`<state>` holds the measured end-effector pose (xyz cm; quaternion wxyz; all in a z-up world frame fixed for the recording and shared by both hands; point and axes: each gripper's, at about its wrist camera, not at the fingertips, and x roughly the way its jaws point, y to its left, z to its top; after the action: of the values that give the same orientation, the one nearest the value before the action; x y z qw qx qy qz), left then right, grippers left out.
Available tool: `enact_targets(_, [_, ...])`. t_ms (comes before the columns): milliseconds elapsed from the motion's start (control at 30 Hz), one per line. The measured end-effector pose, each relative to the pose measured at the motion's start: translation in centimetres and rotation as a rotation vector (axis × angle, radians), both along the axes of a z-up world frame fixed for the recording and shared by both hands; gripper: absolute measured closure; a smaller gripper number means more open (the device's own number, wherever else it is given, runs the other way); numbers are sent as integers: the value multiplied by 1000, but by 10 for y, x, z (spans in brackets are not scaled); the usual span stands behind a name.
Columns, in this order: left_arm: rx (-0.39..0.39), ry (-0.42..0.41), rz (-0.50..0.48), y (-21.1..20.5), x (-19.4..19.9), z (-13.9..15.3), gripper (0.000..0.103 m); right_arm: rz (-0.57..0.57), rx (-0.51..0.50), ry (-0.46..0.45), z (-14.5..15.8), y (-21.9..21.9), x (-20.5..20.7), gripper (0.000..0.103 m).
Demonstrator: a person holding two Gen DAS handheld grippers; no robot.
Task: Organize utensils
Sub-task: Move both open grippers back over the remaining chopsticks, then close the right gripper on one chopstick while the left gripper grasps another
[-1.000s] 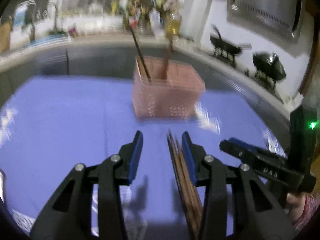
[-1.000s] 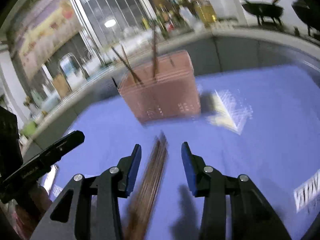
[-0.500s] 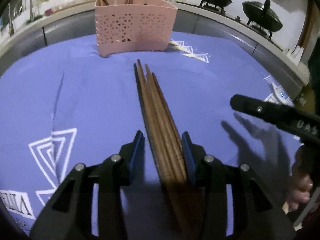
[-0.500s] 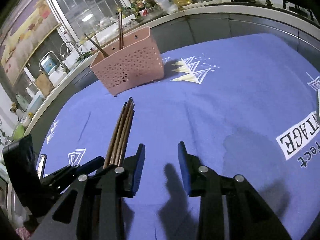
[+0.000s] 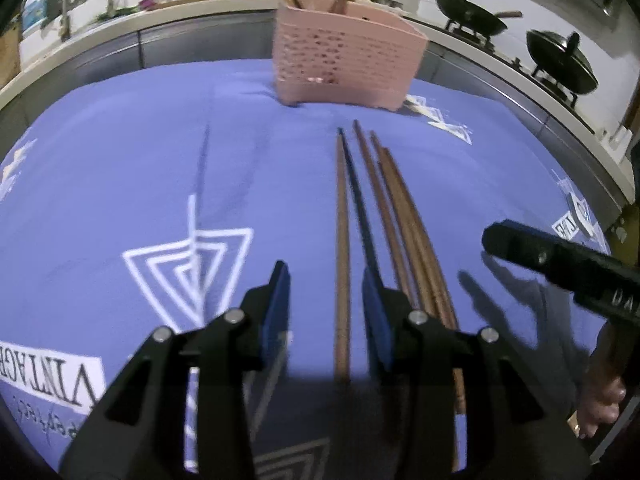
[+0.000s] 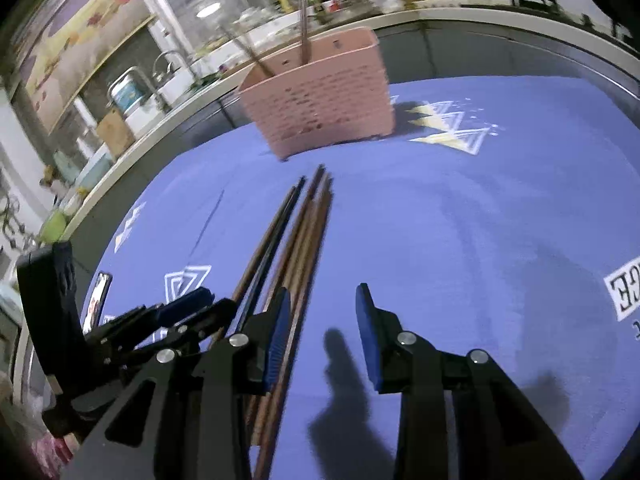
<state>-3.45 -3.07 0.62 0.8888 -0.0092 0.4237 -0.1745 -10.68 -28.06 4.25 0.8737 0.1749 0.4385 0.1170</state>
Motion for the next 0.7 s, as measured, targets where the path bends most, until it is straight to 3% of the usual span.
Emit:
enact_targets(300, [-112, 51, -7, 13, 3, 7, 65, 69, -63, -1, -1, 30, -3, 68])
enact_targets(533, [-75, 44, -2, 1, 3, 6, 65, 102, -158, 40, -14, 44, -5, 68])
enact_targets(700, [-55, 52, 28, 8, 9, 3, 65, 86, -234, 17, -16, 41, -7, 71])
